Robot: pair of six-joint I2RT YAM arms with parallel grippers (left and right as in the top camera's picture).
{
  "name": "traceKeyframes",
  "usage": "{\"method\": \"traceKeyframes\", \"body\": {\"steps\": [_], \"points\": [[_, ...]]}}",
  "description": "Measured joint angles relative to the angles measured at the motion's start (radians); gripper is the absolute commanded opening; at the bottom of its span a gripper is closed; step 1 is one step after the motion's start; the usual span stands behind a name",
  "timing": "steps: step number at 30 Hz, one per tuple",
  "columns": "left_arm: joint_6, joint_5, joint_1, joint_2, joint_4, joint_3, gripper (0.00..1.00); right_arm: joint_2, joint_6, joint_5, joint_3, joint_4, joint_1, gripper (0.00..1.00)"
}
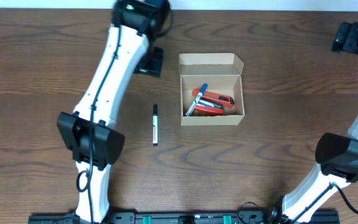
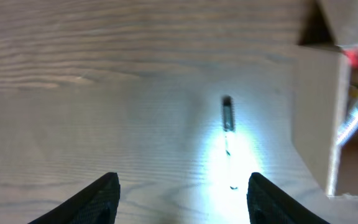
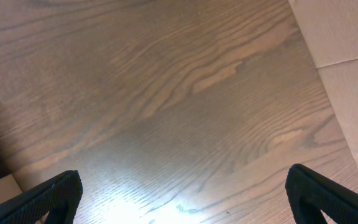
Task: Pack container
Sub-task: 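Withdraw the left gripper and move over the black-capped marker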
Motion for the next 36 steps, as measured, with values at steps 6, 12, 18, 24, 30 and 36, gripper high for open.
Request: {"method": "traceKeyframes", "body": {"steps": [6, 12, 18, 24, 30, 36], "points": [[-0.035, 0.024, 0.014, -0.010, 0.000, -0.005, 0.66, 0.000, 0.000, 0.000, 0.000, 0.000, 0.000, 0.99], [-0.080, 0.047, -0.006, -0.019, 0.000, -0.054, 0.66, 0.000, 0.000, 0.000, 0.000, 0.000, 0.000, 0.99], [-0.103, 0.071, 0.010, -0.028, 0.000, -0.175, 0.66, 0.000, 0.000, 0.000, 0.000, 0.000, 0.000, 0.99], [-0.123, 0.090, 0.008, -0.224, 0.119, -0.483, 0.65, 0.000, 0.000, 0.000, 0.000, 0.000, 0.000, 0.99], [-0.127, 0.164, 0.003, -0.549, 0.380, -0.834, 0.64, 0.000, 0.000, 0.000, 0.000, 0.000, 0.000, 0.99], [-0.127, 0.218, -0.026, -0.643, 0.593, -1.100, 0.64, 0.000, 0.000, 0.000, 0.000, 0.000, 0.000, 0.99]]}}
